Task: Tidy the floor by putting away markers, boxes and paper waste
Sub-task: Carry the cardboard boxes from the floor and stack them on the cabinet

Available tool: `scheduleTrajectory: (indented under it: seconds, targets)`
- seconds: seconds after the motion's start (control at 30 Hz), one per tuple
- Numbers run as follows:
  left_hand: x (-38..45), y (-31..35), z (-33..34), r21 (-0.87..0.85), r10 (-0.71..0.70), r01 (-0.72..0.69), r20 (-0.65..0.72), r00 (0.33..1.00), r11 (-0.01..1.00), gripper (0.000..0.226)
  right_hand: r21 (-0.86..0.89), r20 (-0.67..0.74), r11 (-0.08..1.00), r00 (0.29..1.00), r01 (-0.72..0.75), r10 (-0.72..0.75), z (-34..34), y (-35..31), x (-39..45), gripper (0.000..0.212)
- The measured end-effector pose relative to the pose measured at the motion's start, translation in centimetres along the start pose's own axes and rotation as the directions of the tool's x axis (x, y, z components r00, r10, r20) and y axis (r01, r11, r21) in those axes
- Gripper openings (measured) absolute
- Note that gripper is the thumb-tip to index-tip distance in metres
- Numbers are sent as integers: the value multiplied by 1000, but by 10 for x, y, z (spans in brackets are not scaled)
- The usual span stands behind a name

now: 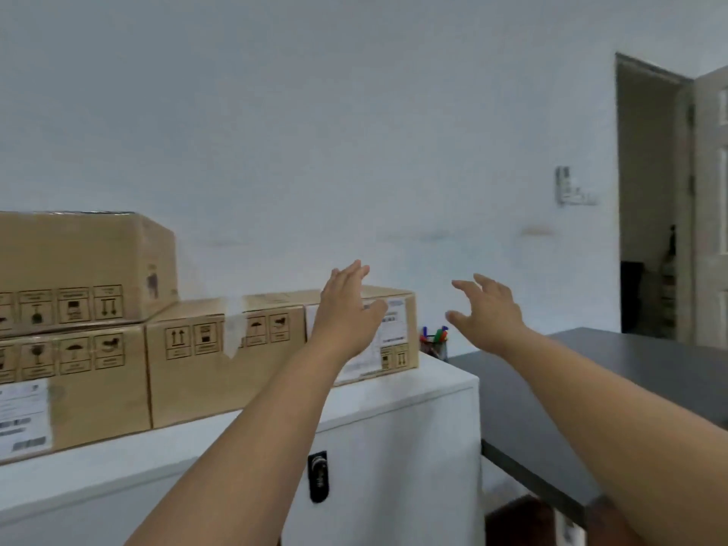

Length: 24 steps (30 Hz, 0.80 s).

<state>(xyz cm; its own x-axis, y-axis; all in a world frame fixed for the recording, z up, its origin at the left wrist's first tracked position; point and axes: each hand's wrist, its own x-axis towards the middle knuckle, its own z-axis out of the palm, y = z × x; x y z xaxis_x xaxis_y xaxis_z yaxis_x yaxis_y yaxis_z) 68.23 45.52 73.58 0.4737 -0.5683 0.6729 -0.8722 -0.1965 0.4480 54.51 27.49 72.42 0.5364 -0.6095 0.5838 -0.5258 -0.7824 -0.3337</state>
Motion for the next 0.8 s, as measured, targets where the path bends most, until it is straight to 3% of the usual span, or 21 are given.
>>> scheduleTrajectory:
  seconds: [0.17, 0.37, 0.47, 0.6, 0.8]
  targets:
    - [-9, 60, 100, 48, 102, -116, 225, 969, 992, 65, -207, 8, 957, 978, -203, 210, -59, 117, -39, 65]
    - [-38, 137, 212, 10, 277, -314, 443, 852, 949, 67, -311, 10, 831, 873, -461, 488, -105, 239, -109, 66]
    - [-67, 167, 262, 2, 342, -406, 535, 772, 914, 65, -355, 60, 747, 784, -562, 618, -105, 298, -155, 71]
    - [-118, 192, 323, -57, 412, -487, 622, 665, 872, 62, -452, 157, 592, 594, -667, 789, -87, 369, -218, 79]
    - [-195, 192, 410, -128, 351, -410, 771, 532, 903, 61, -534, 282, 515, 433, -670, 856, -42, 426, -295, 77]
